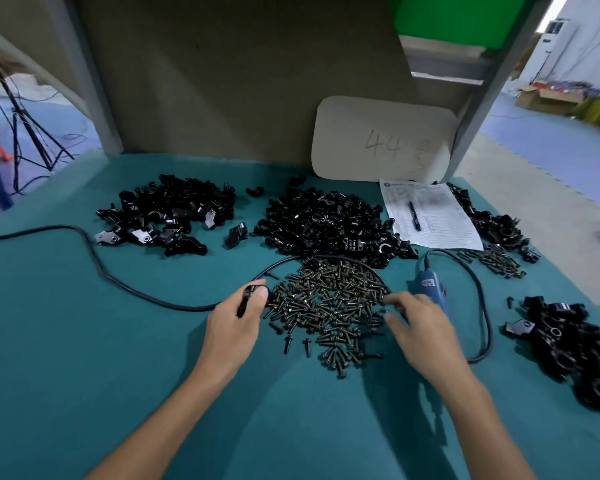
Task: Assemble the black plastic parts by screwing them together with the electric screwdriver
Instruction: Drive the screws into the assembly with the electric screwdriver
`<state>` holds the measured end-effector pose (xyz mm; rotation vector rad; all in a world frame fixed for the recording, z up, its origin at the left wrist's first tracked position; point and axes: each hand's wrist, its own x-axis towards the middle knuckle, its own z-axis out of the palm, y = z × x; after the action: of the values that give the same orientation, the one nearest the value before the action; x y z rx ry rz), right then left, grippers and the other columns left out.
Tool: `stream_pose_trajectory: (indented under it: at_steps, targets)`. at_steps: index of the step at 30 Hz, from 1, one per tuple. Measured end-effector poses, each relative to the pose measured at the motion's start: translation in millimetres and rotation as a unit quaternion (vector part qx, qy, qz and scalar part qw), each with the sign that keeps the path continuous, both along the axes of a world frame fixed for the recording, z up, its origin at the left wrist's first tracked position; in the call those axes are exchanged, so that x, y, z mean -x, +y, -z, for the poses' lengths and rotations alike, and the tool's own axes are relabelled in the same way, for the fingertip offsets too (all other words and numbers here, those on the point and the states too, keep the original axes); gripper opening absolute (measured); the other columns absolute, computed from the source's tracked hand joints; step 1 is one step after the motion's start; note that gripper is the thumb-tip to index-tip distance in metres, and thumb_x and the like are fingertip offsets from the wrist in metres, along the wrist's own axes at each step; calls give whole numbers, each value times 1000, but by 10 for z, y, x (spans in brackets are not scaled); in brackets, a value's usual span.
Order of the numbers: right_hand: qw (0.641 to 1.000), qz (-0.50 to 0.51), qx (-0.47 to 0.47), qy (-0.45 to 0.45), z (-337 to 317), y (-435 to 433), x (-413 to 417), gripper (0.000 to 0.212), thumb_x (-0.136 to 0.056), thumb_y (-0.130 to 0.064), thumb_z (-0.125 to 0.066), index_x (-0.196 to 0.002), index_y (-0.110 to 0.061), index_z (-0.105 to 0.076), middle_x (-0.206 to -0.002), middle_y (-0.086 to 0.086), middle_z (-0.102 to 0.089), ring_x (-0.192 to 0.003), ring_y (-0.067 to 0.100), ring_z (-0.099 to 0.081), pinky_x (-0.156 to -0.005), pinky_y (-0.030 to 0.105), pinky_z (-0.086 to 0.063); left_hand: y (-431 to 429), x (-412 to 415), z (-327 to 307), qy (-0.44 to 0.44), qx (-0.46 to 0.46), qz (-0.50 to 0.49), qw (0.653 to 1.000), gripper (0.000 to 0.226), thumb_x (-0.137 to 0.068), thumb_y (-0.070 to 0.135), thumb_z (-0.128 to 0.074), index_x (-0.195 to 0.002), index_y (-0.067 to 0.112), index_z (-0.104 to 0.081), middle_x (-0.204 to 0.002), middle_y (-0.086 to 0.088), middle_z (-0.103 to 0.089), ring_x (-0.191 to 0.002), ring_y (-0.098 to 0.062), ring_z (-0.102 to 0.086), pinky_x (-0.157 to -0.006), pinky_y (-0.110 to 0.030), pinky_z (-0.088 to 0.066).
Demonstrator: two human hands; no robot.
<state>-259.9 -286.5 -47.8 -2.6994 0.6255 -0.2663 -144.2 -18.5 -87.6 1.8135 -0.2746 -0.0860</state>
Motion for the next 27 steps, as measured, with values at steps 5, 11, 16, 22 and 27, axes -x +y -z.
stream_pose_trajectory:
  at_steps: [5, 11, 16, 22, 27]
  targets:
    - [997, -69, -4, 26, 89, 108, -127, 15, -101, -25, -62, -114, -25, -68, -107, -3, -60, -104, 22, -58, -88, 35, -48, -8, -6, 38, -12, -4, -8, 1000, 29, -97, 63, -44, -103, 44, -66, -58, 18, -44, -51, -3, -39, -51, -19, -35]
    - [993, -121, 14, 0, 139, 282, -186, 12, -101, -31, -62, -109, -23, -68, -100, -7, -59, -95, 16, -59, -81, 33, -48, -28, 16, 20, -35, -24, 14, 999, 35, -88, 75, -41, -101, 51, -63, -70, 20, -54, -61, -3, -48, -61, -27, -40]
    - [985, -147, 72, 56, 54, 344, -252, 16, -106, -21, -51, -117, -21, -63, -102, 1, -64, -94, 25, -62, -78, 40, -53, -39, 44, -3, -72, -58, 14, 996, 22, -88, 76, -40, -101, 67, -55, -86, 28, -56, -74, -1, -56, -64, -22, -39]
    - [976, -166, 115, 83, 12, 348, -256, 17, -105, -18, -52, -120, -19, -61, -107, 2, -65, -97, 24, -62, -77, 37, -51, -54, 92, -11, -99, -82, 15, 992, 43, -90, 67, -43, -119, 44, -65, -88, 18, -61, -85, 0, -59, -69, -22, -42]
    - [980, -160, 97, 74, 39, 332, -262, 18, -106, -19, -52, -121, -17, -60, -108, 3, -65, -102, 25, -60, -79, 36, -49, -54, 133, -33, -138, -135, 37, 980, 57, -92, 69, -38, -131, 35, -62, -89, 20, -58, -84, 3, -57, -63, -13, -36]
